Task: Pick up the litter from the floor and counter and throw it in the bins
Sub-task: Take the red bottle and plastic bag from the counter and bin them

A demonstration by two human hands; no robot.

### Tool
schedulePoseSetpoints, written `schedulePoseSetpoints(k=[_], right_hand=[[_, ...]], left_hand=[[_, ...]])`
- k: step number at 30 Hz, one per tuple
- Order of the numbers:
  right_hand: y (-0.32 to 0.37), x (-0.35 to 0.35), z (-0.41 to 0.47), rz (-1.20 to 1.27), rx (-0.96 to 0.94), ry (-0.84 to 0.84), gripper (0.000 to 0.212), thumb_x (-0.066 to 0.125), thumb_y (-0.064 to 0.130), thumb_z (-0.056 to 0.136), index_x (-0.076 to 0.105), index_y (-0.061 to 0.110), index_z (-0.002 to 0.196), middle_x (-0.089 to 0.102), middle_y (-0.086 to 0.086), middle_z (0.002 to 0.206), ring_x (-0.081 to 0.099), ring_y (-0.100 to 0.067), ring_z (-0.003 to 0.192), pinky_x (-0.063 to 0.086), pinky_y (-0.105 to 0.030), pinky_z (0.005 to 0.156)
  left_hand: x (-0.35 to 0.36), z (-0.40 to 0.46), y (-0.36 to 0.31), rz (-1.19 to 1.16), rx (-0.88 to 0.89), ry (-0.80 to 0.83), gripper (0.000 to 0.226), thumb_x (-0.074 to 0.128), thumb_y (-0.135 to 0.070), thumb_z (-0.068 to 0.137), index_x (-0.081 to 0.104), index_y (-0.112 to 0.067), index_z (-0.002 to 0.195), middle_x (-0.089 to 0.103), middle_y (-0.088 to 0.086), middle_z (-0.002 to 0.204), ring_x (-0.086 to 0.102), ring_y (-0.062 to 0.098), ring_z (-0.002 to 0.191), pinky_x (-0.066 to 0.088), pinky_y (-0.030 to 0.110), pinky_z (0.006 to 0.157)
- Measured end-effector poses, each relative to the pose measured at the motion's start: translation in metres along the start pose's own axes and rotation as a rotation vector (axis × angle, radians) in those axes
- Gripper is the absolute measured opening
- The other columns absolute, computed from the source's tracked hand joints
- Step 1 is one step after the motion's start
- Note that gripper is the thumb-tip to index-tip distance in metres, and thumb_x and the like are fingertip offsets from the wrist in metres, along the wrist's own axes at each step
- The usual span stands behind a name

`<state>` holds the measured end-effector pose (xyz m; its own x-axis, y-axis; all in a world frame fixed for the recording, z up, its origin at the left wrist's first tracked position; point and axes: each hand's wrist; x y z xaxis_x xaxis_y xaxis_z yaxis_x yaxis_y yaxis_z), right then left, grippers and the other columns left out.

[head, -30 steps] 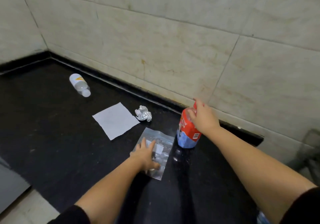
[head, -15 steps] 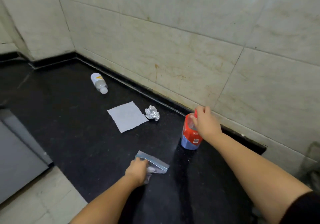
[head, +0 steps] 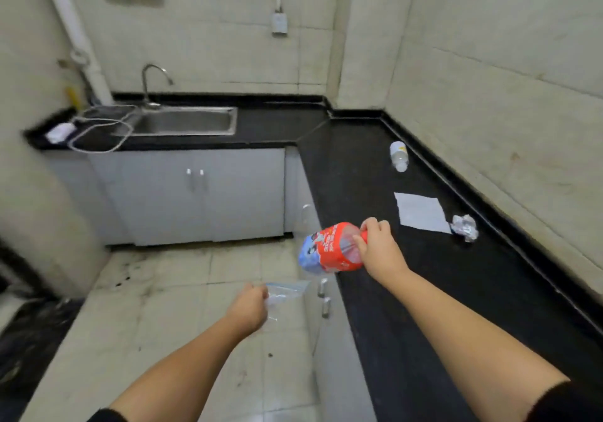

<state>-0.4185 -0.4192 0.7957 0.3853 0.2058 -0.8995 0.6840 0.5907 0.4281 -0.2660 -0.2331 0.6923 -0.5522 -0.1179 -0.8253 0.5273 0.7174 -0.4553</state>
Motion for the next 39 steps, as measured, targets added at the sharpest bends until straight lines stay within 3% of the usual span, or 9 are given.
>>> schedulePoseSetpoints(k=[6,13,20,23,27,29,34,36,39], right_hand=[[0.117,0.078,-0.028,0.097,-0.188,0.222,0.026,0.051,0.018,0.096,0.048,0.002,0.117,0.045,-0.019,0.120,0.057,-0.040,0.102,0.046,-0.041,0.089],[0.265,0.194,-0.092,-0.006,-0.364,0.480,0.029,0.054,0.019,0.095,0.050,0.002,0.118,0.047,-0.019,0.123,0.057,-0.038,0.107,0.047,-0.042,0.094],[0.433,0.327,-0.212,-0.250,-0.574,0.843,0.033,0.047,0.016,0.097,0.043,0.002,0.127,0.047,-0.020,0.131,0.049,-0.034,0.120,0.040,-0.035,0.100],[0.488,0.380,-0.274,-0.282,-0.530,1.061,0.034,0.058,0.017,0.090,0.043,0.003,0.117,0.056,-0.027,0.124,0.063,-0.041,0.106,0.061,-0.034,0.060],[0.519,0.466,-0.356,-0.395,-0.573,1.310,0.043,0.066,0.018,0.085,0.043,0.001,0.117,0.061,-0.024,0.116,0.070,-0.039,0.093,0.062,-0.044,0.070],[0.522,0.511,-0.396,-0.370,-0.586,1.395,0.037,0.064,0.020,0.087,0.050,0.002,0.117,0.063,-0.014,0.103,0.068,-0.028,0.081,0.061,-0.035,0.065],[0.507,0.626,-0.486,-0.343,-0.567,1.524,0.017,0.056,0.018,0.093,0.052,0.014,0.078,0.060,-0.010,0.081,0.057,-0.017,0.059,0.058,-0.034,0.065],[0.492,0.674,-0.516,-0.365,-0.613,1.542,0.010,0.056,0.020,0.093,0.051,0.012,0.090,0.061,-0.014,0.089,0.059,-0.021,0.064,0.057,-0.035,0.067],[0.463,0.744,-0.549,-0.485,-0.663,1.515,0.026,0.047,0.016,0.098,0.056,0.004,0.118,0.061,-0.024,0.120,0.061,-0.034,0.108,0.047,-0.038,0.099]], left_hand=[[-0.042,-0.075,0.139,-0.142,-0.282,-0.115,0.017,0.051,-0.013,0.089,0.059,0.000,0.096,0.060,0.026,0.106,0.059,0.040,0.101,0.049,0.041,0.085],[-0.061,-0.179,0.293,-0.273,-0.500,-0.244,0.040,0.051,-0.020,0.092,0.032,-0.023,0.057,0.053,0.013,0.084,0.061,0.034,0.089,0.046,0.038,0.075],[-0.060,-0.309,0.468,-0.470,-0.802,-0.268,0.021,0.049,-0.015,0.089,0.058,0.003,0.098,0.061,0.017,0.097,0.060,0.035,0.098,0.048,0.042,0.086],[-0.045,-0.368,0.522,-0.524,-0.974,-0.329,0.021,0.053,-0.016,0.089,0.057,0.000,0.103,0.058,0.021,0.111,0.059,0.038,0.102,0.050,0.042,0.088],[0.002,-0.421,0.576,-0.587,-1.181,-0.437,0.023,0.040,-0.013,0.095,0.057,-0.005,0.107,0.052,0.019,0.114,0.055,0.038,0.102,0.046,0.040,0.087],[0.032,-0.435,0.600,-0.629,-1.276,-0.496,0.022,0.041,-0.013,0.096,0.058,-0.002,0.104,0.052,0.023,0.113,0.056,0.040,0.099,0.045,0.041,0.084],[0.122,-0.437,0.657,-0.746,-1.399,-0.564,0.015,0.046,-0.007,0.092,0.058,0.003,0.095,0.051,0.023,0.099,0.055,0.038,0.096,0.042,0.039,0.077],[0.162,-0.430,0.674,-0.830,-1.448,-0.587,0.012,0.047,-0.004,0.090,0.057,0.001,0.094,0.048,0.021,0.097,0.054,0.037,0.093,0.042,0.038,0.075],[0.219,-0.416,0.694,-1.000,-1.577,-0.682,0.007,0.047,0.002,0.087,0.053,0.002,0.084,0.042,0.024,0.083,0.052,0.042,0.084,0.042,0.042,0.071]])
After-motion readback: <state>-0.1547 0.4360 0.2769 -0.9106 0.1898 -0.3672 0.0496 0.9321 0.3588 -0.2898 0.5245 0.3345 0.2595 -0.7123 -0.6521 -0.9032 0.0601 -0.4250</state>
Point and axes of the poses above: each hand's wrist, its own z-axis towards the middle knuckle, its own x-axis out of the palm, y = z × x
